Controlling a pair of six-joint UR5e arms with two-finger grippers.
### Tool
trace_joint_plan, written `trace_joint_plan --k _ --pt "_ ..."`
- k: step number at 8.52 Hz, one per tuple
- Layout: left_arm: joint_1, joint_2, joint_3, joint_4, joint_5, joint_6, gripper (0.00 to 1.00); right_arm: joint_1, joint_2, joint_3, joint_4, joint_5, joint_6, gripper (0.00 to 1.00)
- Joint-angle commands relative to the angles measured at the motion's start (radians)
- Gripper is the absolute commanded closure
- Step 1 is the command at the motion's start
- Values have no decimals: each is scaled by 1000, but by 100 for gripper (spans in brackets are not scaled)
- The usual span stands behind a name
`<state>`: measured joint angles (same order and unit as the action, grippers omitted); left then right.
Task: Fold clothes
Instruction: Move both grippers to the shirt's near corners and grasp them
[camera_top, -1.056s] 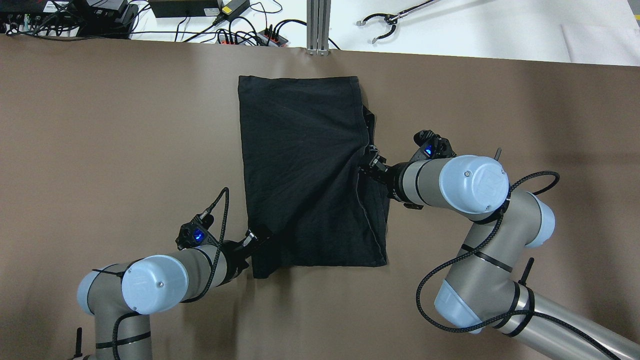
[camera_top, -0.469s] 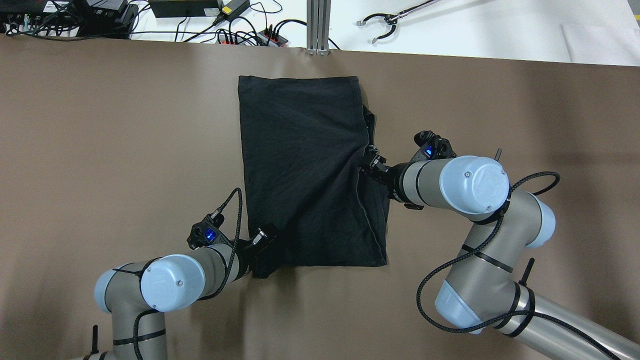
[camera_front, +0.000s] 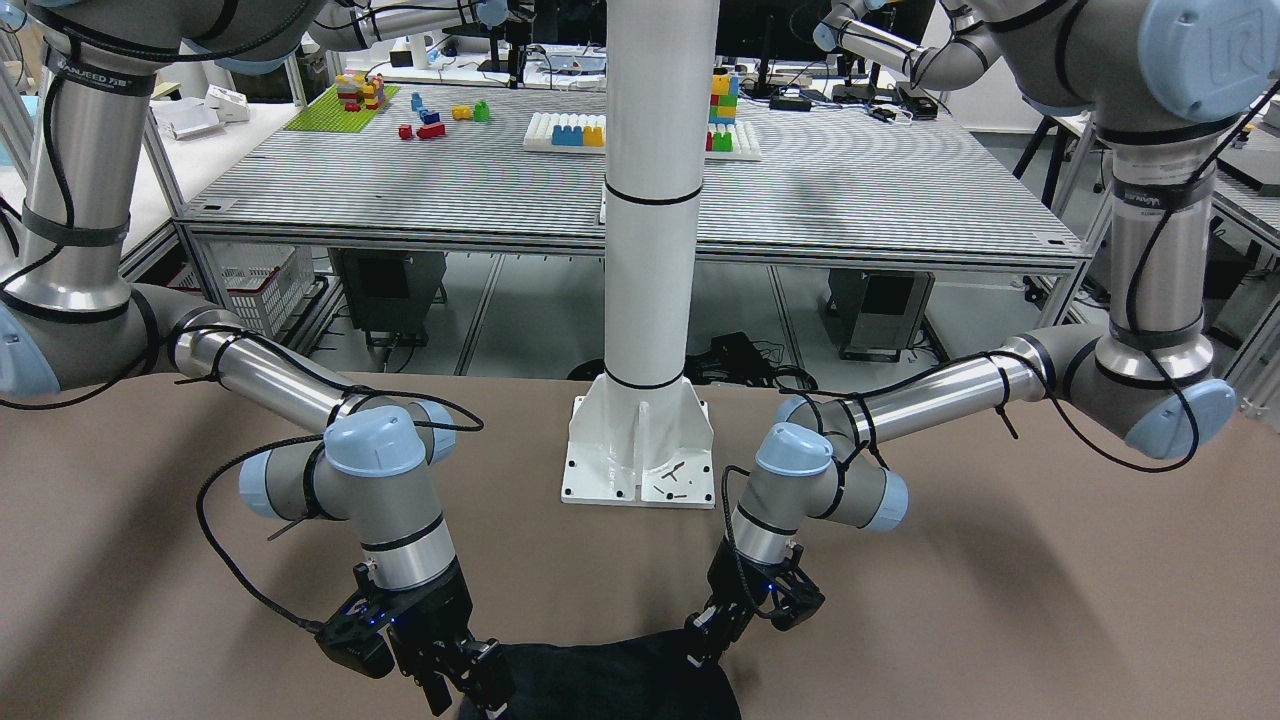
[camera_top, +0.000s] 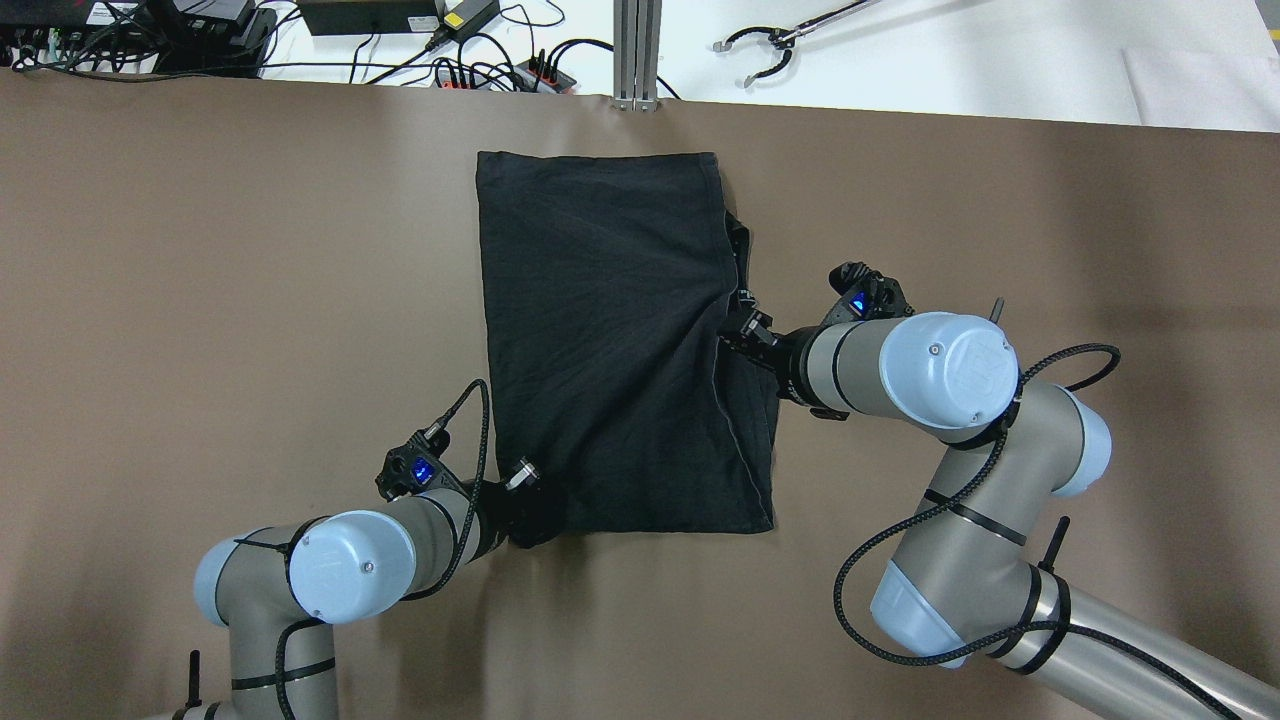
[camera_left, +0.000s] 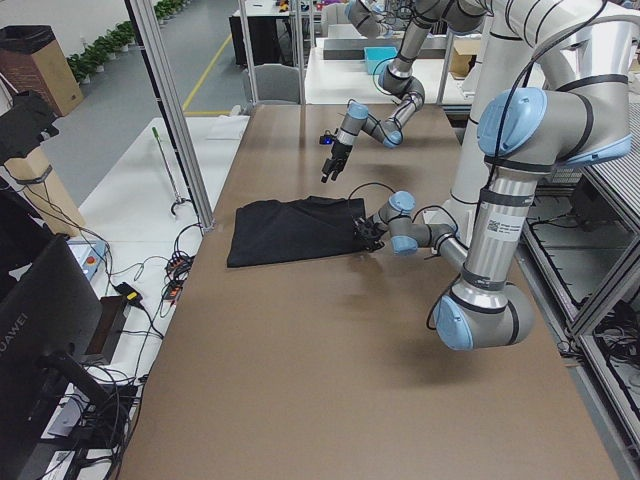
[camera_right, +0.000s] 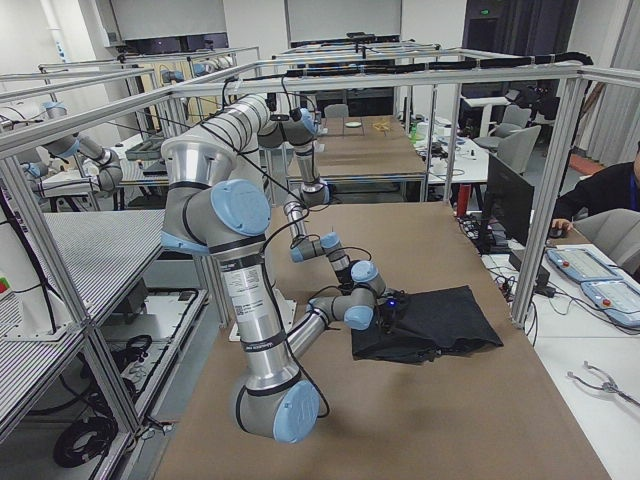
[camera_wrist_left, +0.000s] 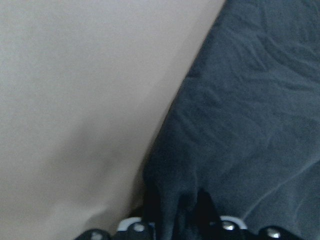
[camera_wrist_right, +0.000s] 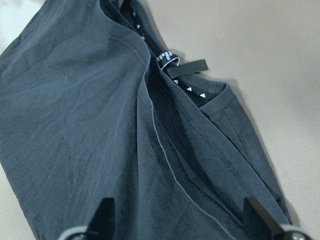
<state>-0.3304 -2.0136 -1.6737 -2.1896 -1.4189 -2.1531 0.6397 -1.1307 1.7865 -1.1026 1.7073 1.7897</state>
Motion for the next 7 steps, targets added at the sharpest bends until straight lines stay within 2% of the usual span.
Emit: trace_joint_plan --k 1,2,5,7 --pt "-1 -1 -21 -1 -8 6 100 0 -3 1 -2 0 4 9" --pt "-2 1 -32 1 -9 6 100 -9 -4 1 -13 -20 5 9" --pt "-1 3 -32 -1 -6 7 100 -129 -3 -18 -91 -153 8 10" --pt "-1 4 -31 1 -6 7 100 -187 -56 -27 -74 -187 5 10"
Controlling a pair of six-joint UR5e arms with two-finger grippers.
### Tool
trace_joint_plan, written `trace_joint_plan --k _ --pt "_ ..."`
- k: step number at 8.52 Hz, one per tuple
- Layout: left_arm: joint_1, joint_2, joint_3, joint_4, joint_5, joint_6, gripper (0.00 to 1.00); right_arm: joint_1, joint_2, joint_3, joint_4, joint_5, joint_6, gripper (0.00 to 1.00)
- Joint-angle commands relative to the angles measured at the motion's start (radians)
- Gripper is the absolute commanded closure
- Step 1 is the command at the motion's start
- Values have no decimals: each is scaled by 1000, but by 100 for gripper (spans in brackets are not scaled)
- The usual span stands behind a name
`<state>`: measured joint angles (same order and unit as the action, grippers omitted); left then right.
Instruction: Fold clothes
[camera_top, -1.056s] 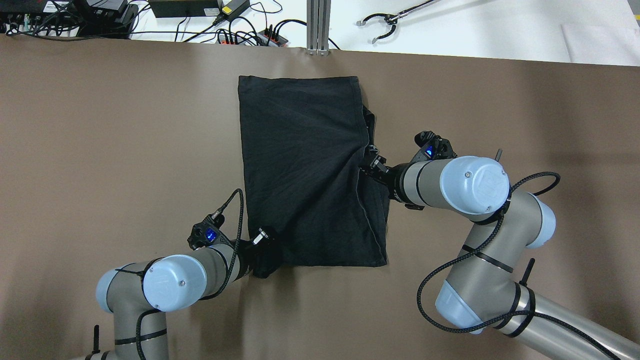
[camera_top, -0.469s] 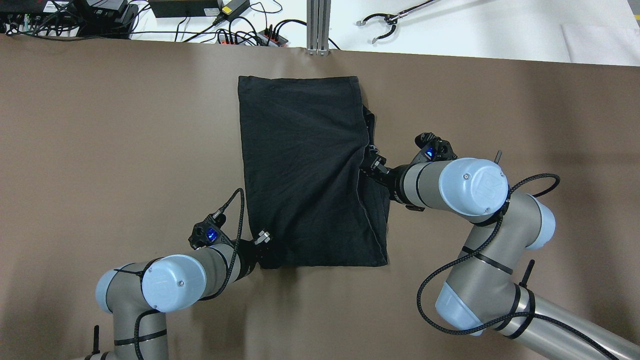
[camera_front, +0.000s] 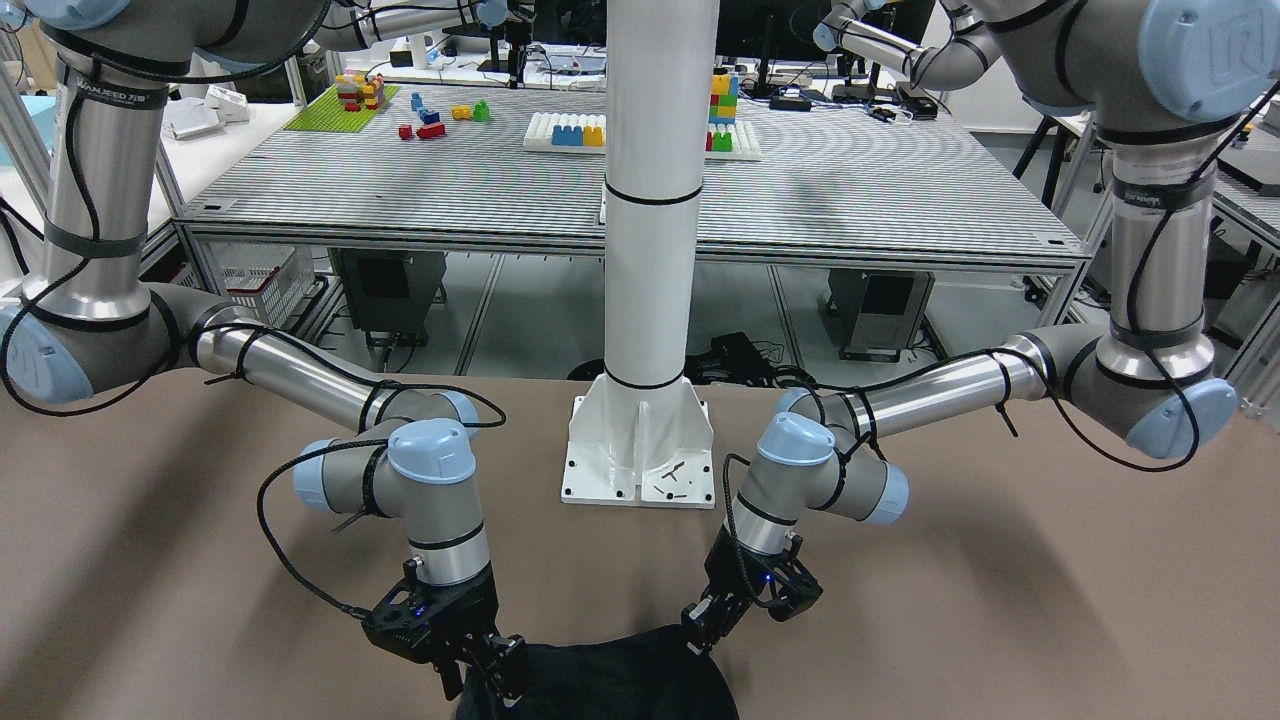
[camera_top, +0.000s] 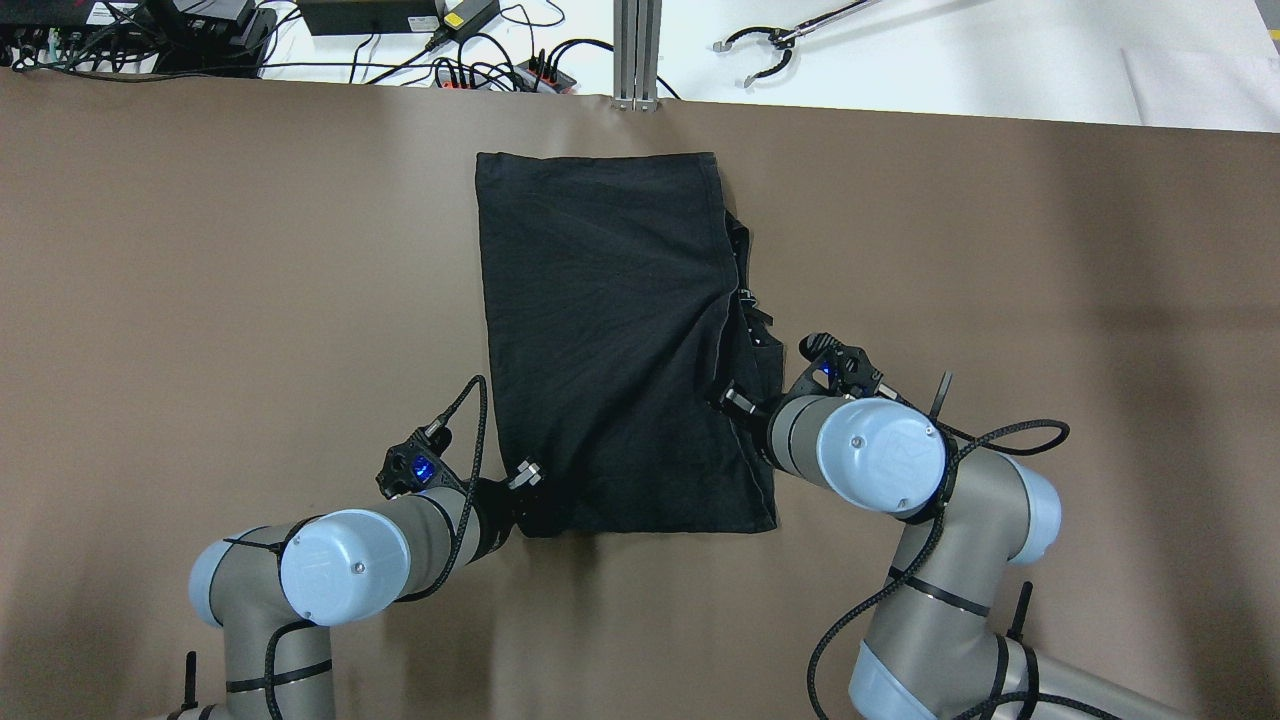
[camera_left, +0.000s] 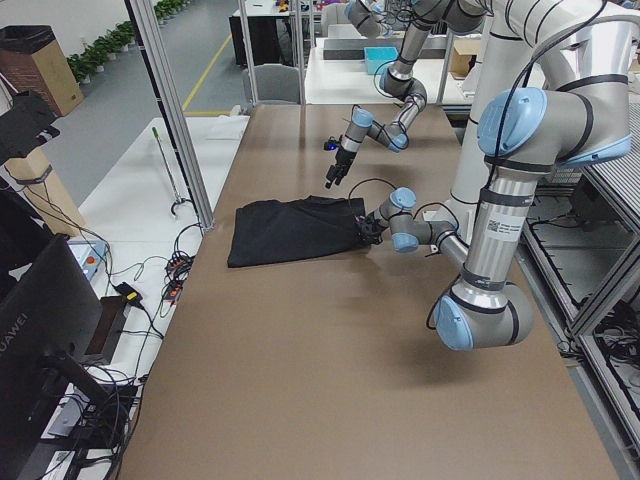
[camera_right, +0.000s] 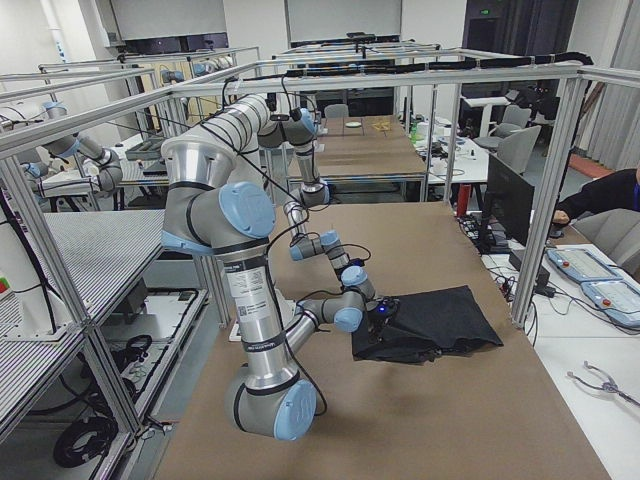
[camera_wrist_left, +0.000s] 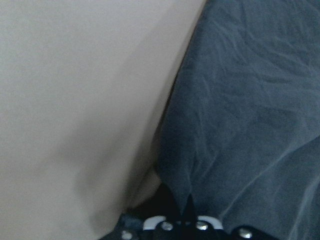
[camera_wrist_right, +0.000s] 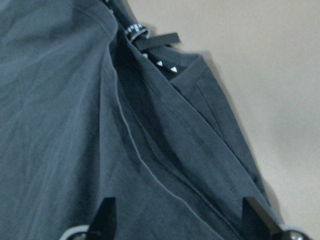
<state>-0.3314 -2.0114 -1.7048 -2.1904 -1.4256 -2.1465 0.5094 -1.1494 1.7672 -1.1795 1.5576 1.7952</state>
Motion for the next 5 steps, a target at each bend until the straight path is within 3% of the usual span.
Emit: trace_joint_plan --k 1,5 --pt "0 3 1 0 1 0 100 -61 -41 -9 1 -39 0 10" --pt "-1 10 -1 0 2 0 100 -81 -20 -69 4 -114 4 10"
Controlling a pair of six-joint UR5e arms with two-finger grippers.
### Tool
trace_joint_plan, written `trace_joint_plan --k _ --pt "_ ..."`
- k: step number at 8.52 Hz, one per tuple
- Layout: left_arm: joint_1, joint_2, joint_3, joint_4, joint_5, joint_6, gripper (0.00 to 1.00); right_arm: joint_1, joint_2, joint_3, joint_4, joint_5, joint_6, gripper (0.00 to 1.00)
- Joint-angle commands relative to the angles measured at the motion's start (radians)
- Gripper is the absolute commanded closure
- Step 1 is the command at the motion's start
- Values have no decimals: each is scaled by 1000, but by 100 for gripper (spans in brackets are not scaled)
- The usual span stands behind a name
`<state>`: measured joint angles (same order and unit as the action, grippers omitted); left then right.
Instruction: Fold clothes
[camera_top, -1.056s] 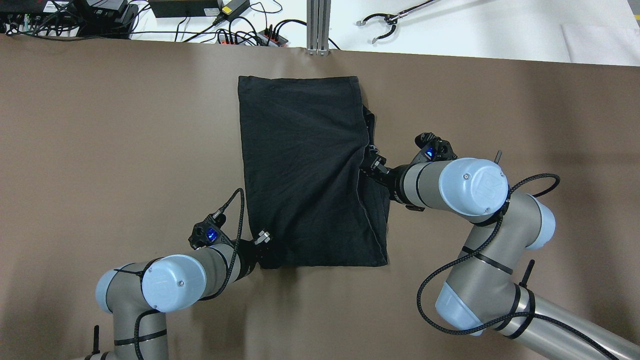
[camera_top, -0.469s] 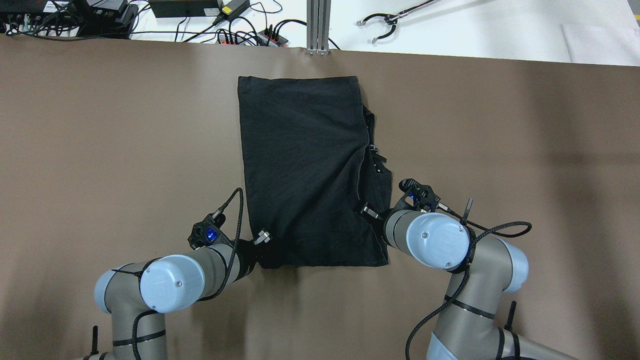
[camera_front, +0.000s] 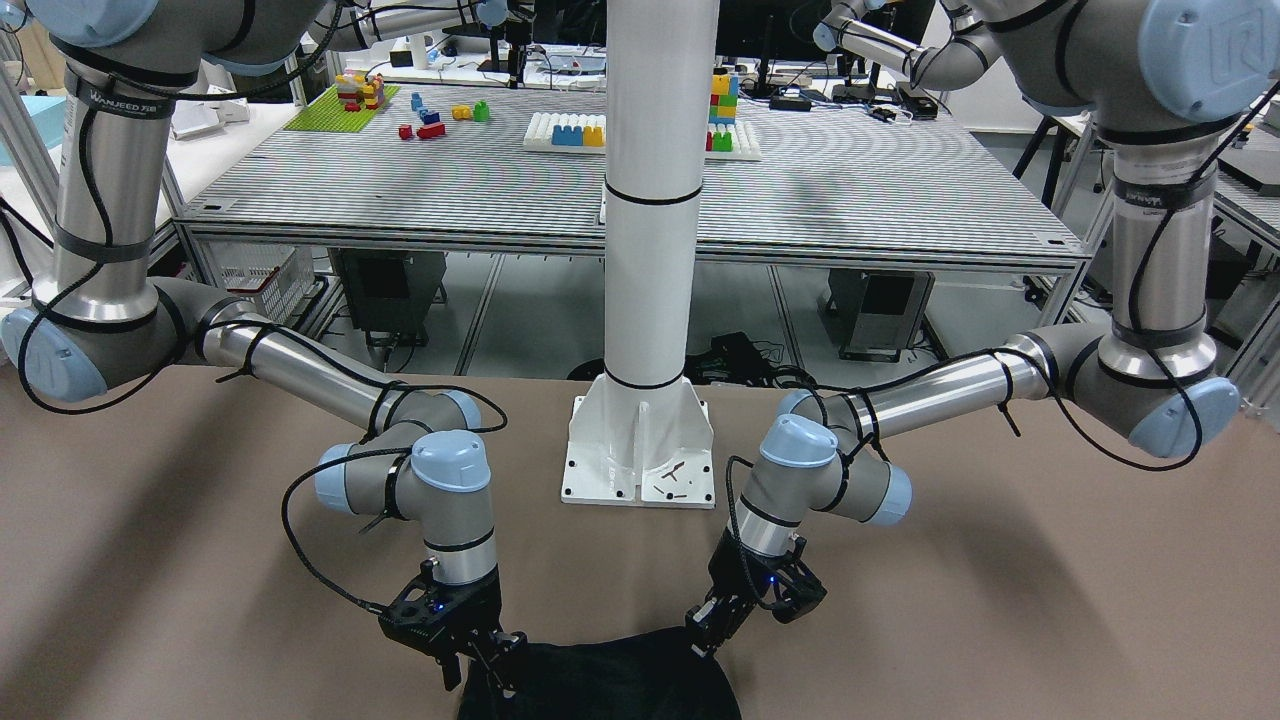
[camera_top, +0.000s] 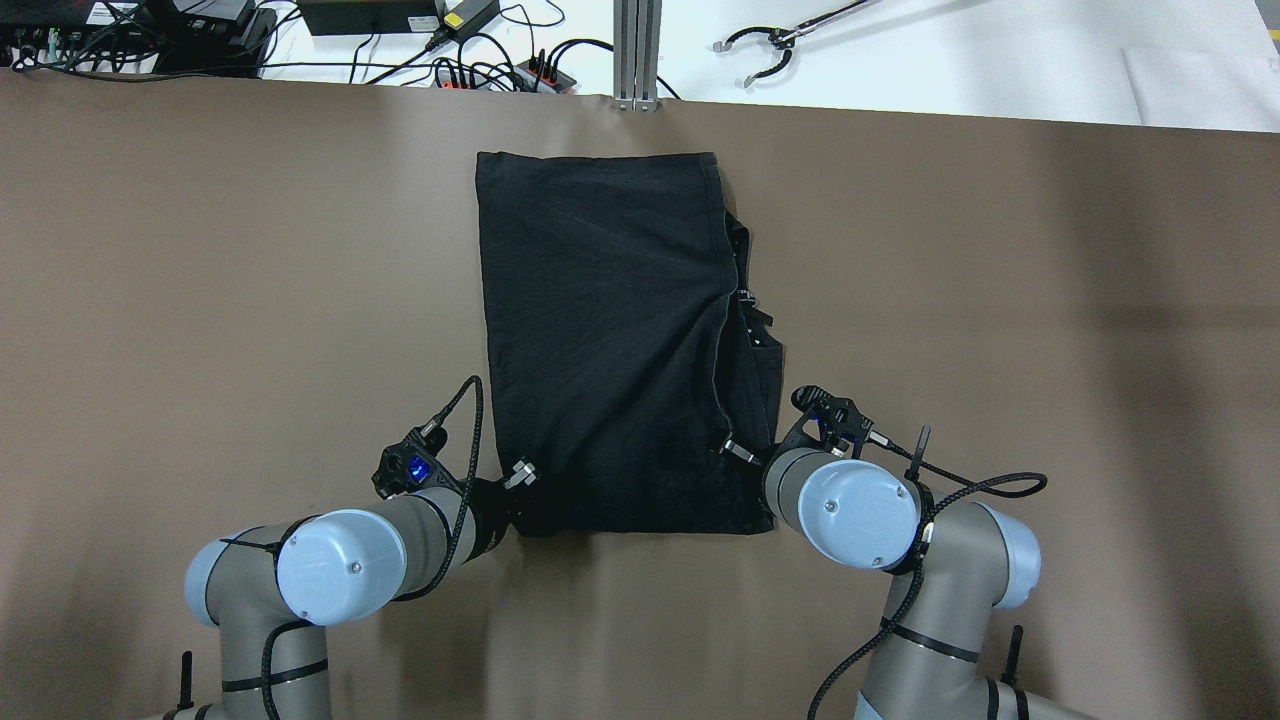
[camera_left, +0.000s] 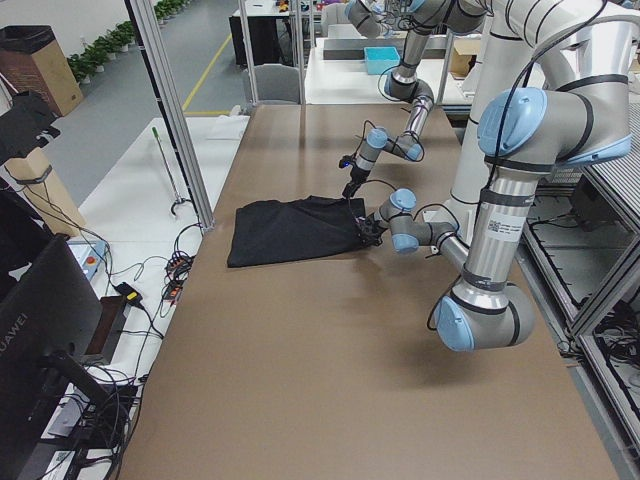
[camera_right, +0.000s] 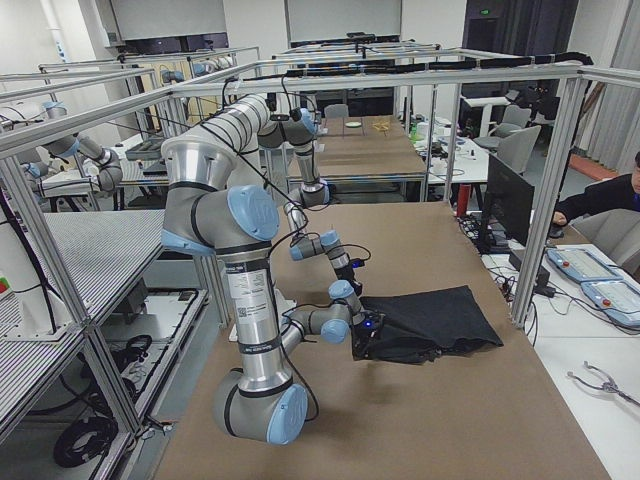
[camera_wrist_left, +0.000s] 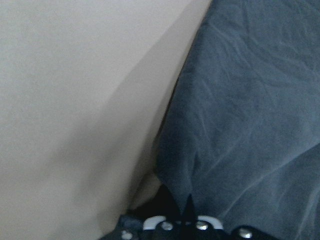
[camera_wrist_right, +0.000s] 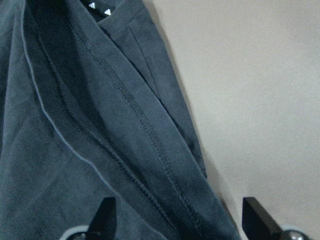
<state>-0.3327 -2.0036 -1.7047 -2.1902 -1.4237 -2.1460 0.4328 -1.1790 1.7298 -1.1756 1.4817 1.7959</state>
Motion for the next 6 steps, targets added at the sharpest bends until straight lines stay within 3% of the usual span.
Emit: trace_joint_plan --k 1,2,4,6 --pt "0 2 -1 0 0 0 100 -5 27 -45 1 -43 5 10" --pt "0 2 -1 0 0 0 100 -5 35 -49 1 -44 23 13" --pt "0 2 -1 0 0 0 100 -5 48 -49 -1 -51 130 50" --pt "0 0 -1 0 0 0 100 -6 45 -46 1 -51 134 64"
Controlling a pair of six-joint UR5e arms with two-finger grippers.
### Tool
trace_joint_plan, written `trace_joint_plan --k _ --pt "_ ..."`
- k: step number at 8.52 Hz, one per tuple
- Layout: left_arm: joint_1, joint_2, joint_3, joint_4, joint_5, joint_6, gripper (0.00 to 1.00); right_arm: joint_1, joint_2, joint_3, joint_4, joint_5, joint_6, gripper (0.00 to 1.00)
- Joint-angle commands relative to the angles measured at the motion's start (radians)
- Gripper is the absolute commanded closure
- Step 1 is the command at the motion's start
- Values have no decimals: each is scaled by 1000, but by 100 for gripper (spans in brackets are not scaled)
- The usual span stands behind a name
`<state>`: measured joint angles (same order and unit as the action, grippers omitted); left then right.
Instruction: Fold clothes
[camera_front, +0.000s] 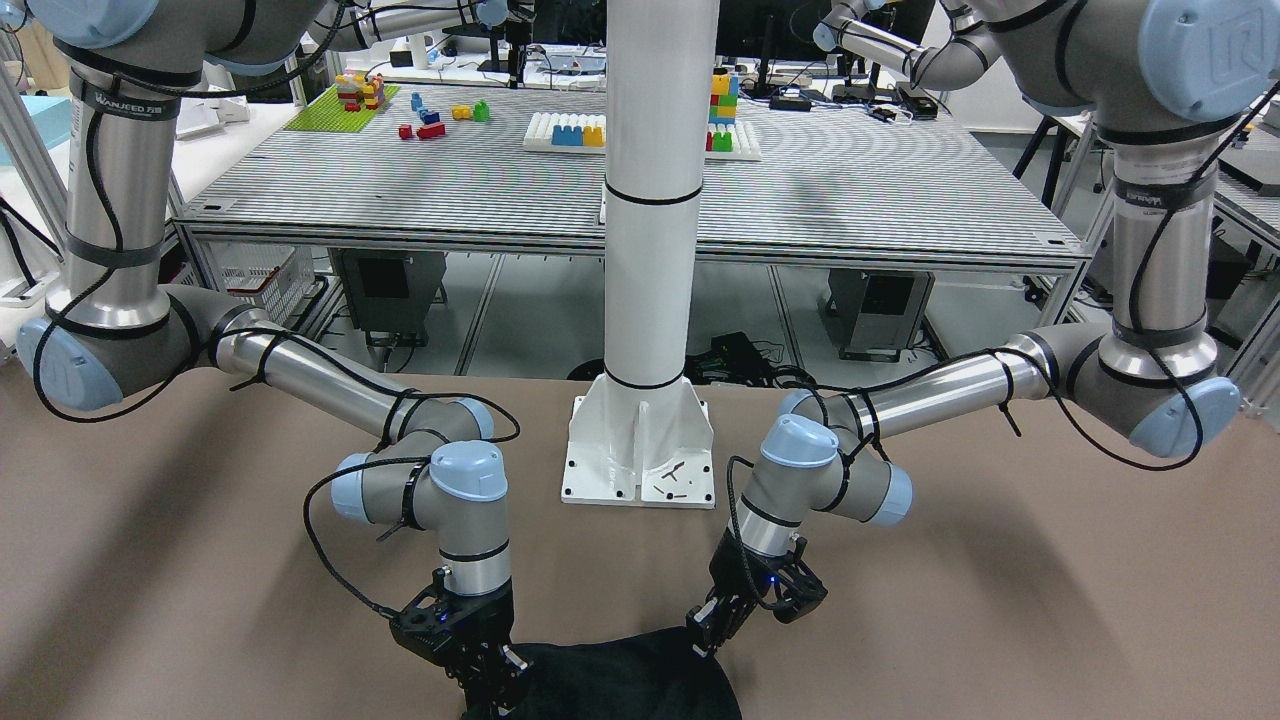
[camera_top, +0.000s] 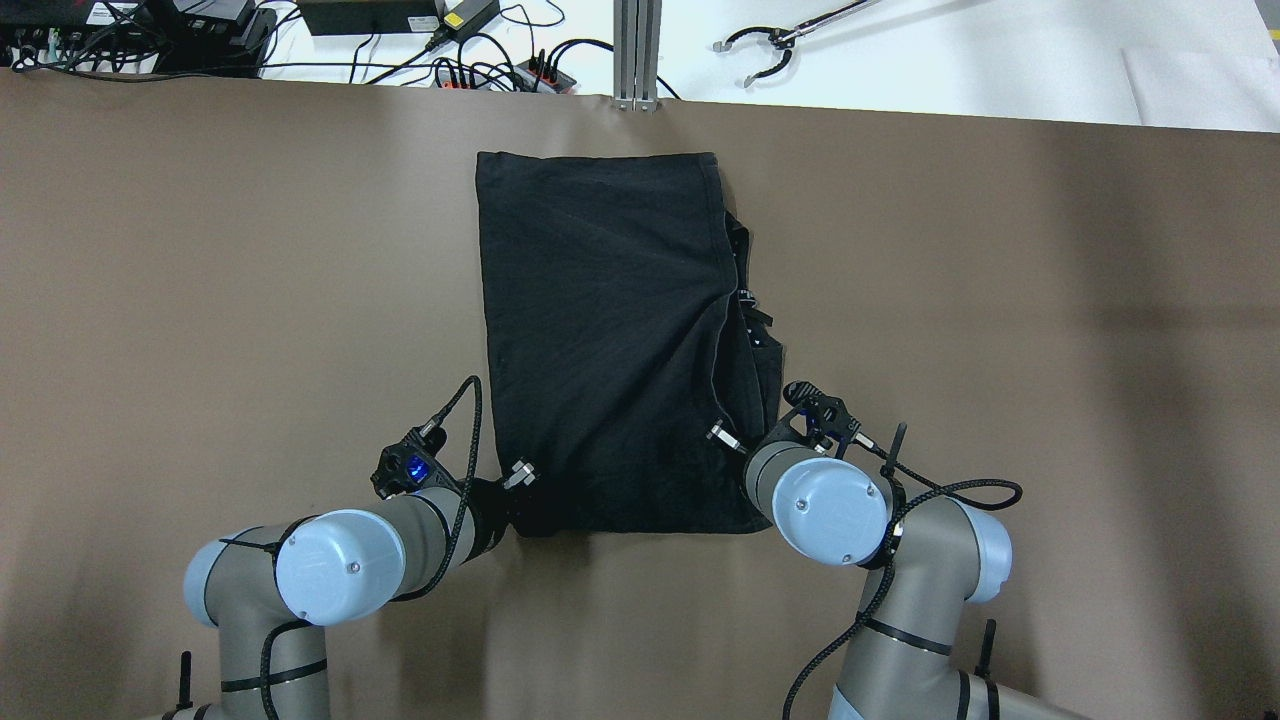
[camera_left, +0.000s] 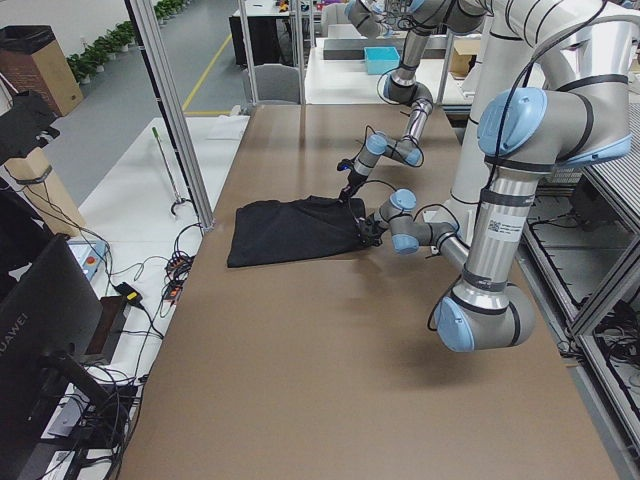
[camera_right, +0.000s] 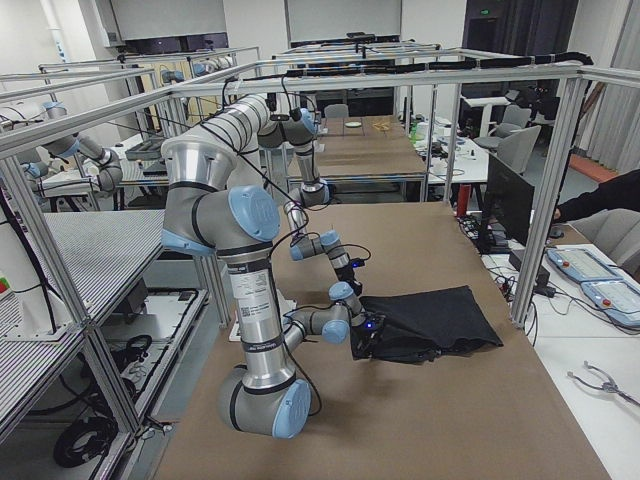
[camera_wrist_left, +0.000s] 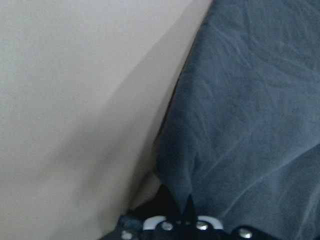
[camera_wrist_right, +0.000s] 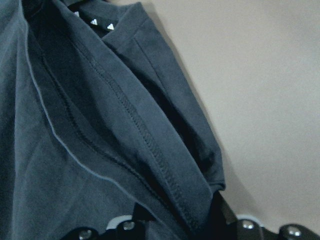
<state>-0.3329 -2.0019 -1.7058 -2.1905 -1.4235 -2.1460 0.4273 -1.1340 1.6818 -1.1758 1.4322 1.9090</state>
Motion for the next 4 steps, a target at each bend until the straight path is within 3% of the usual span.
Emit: trace_joint_plan --k 1,3,4 --pt "-2 -1 0 0 0 2 100 1 -3 10 1 -1 22 72" --pt "-3 -6 -8 0 -2 26 100 4 -10 22 1 1 21 100" --pt "-3 -5 -9 0 -2 26 100 4 -21 32 1 -1 21 100"
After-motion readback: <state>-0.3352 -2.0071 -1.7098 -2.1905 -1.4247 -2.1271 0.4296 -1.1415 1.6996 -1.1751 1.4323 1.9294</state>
